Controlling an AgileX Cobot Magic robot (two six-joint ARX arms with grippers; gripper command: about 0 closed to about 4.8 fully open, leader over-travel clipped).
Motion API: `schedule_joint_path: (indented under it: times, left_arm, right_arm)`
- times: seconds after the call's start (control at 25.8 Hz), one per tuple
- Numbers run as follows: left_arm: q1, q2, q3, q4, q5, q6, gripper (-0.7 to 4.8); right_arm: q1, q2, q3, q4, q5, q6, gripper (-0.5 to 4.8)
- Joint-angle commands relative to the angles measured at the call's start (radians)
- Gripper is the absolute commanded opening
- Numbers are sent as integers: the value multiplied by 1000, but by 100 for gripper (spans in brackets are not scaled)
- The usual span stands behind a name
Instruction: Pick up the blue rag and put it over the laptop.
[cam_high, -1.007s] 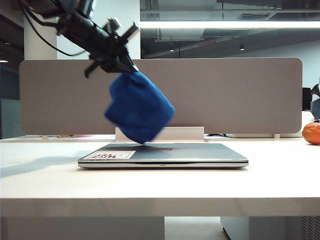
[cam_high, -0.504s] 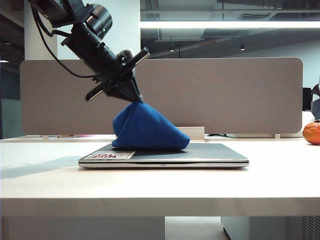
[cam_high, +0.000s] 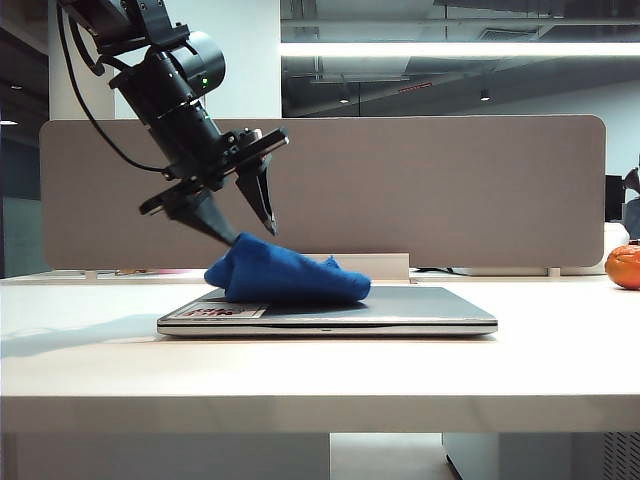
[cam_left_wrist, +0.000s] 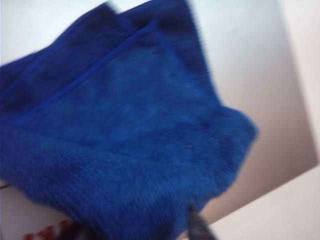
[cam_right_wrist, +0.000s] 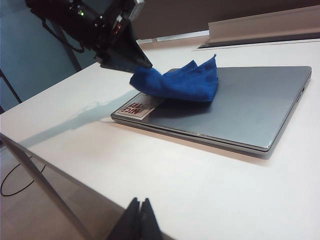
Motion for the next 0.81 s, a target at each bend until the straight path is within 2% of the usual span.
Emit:
schedule_joint_path:
  times: [0.04, 0.15, 0.23, 0.35, 0.46, 0.58, 0.74, 0.81]
  left_arm:
    - [0, -6, 3, -47, -32, 60, 247]
    - [0, -6, 3, -95, -33, 78, 247]
    - [0, -7, 4, -131, -67, 108, 255]
    - [0, -8, 5, -180, -147, 142, 353]
    - [2, -9, 5, -221, -199, 160, 355]
    - [2, -19, 5, -269, -245, 161, 349]
    - [2, -42, 6, -290, -294, 228, 325]
    - [2, -65, 6, -288, -316, 250, 242]
  right_arm:
    - [0, -2, -5, 10, 2, 0, -5]
    - [0, -2, -5, 10, 2, 0, -5]
    - [0, -2, -5, 10, 2, 0, -5]
    - [0, -2, -5, 10, 2, 0, -5]
    - [0, -2, -5, 10, 2, 0, -5]
    - [0, -2, -5, 10, 2, 0, -5]
    - [0, -2, -5, 10, 2, 0, -5]
    - [0, -2, -5, 10, 1, 0, -5]
